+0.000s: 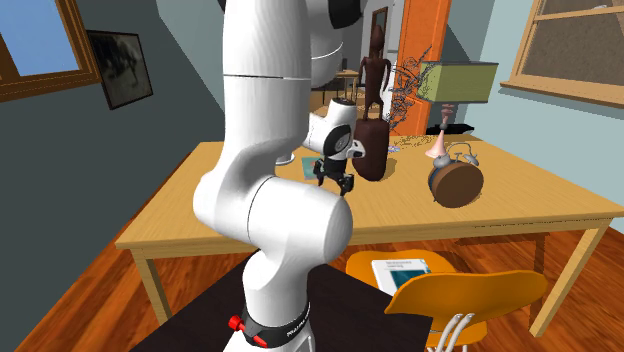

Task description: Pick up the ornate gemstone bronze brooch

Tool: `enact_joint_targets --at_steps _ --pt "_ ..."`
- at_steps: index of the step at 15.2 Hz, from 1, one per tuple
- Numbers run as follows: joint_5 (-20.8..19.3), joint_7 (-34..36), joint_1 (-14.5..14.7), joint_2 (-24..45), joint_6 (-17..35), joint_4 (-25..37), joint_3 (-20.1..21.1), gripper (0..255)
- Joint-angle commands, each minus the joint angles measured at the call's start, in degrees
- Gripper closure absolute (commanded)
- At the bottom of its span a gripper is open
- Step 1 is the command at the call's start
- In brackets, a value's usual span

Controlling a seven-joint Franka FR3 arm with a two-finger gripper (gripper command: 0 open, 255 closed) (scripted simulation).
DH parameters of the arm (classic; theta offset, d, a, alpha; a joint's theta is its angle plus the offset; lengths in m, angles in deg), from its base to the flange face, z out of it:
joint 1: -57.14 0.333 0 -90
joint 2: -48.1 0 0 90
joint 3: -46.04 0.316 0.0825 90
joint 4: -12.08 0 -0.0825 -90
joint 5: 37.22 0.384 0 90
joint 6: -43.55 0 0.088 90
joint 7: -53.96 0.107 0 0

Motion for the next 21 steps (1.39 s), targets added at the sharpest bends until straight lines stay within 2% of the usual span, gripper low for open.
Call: enact_joint_targets --at_steps 1,8,9,18,21 --pt "0.7 -0.5 0.1 2.2 1.9 0.7 0.3 0" --pt "3.4 -3.3 -0.8 7.0 6.1 1.3 1.8 0" --pt "3.4 -3.4 -0.9 7.0 6.1 1.3 1.8 255" --pt "3.4 -3.3 -0.8 7.0 6.1 1.3 1.8 255" --pt "2.0 -1.8 -0.2 4.4 3.9 0.9 0.9 255"
